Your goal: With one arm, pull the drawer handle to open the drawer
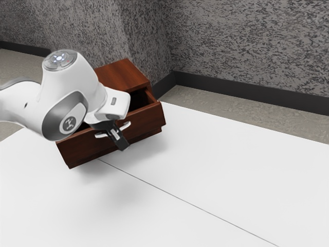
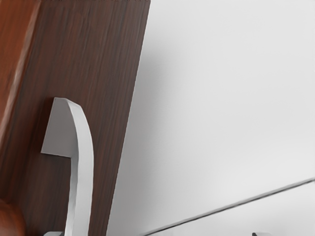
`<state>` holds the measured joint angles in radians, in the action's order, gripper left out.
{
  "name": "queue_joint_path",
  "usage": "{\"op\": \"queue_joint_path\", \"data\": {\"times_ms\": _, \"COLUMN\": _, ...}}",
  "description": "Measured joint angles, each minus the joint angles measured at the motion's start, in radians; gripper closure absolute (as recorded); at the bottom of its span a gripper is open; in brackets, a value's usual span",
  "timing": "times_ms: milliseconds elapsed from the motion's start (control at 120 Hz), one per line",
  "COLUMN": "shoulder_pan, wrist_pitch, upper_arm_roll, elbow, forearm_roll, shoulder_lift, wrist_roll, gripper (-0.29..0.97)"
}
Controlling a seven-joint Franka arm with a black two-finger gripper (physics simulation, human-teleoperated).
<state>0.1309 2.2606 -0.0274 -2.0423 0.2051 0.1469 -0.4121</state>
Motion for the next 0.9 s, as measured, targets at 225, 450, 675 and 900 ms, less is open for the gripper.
{"op": "queue_joint_path", "data": {"times_ms": 225, "shoulder_pan": -0.012, "wrist_pitch": 0.007, "upper_arm_roll": 0.001, "elbow": -0.014, "forearm_roll": -0.005, "shoulder_lift": 0.018, "wrist_roll": 0.019, "gripper": 0.26}}
{"op": "queue_joint_path", "data": {"times_ms": 450, "shoulder_pan": -0.026, "wrist_pitch": 0.017, "upper_arm_roll": 0.000, "elbow": -0.045, "forearm_roll": -0.002, "shoulder_lift": 0.043, "wrist_roll": 0.033, "gripper": 0.25}}
{"op": "queue_joint_path", "data": {"times_ms": 675, "shoulder_pan": -0.028, "wrist_pitch": 0.026, "upper_arm_roll": 0.000, "elbow": -0.056, "forearm_roll": -0.004, "shoulder_lift": 0.055, "wrist_roll": 0.045, "gripper": 0.26}}
{"op": "queue_joint_path", "data": {"times_ms": 900, "shoulder_pan": -0.031, "wrist_pitch": 0.029, "upper_arm_roll": -0.001, "elbow": -0.057, "forearm_roll": -0.005, "shoulder_lift": 0.055, "wrist_roll": 0.054, "gripper": 0.24}}
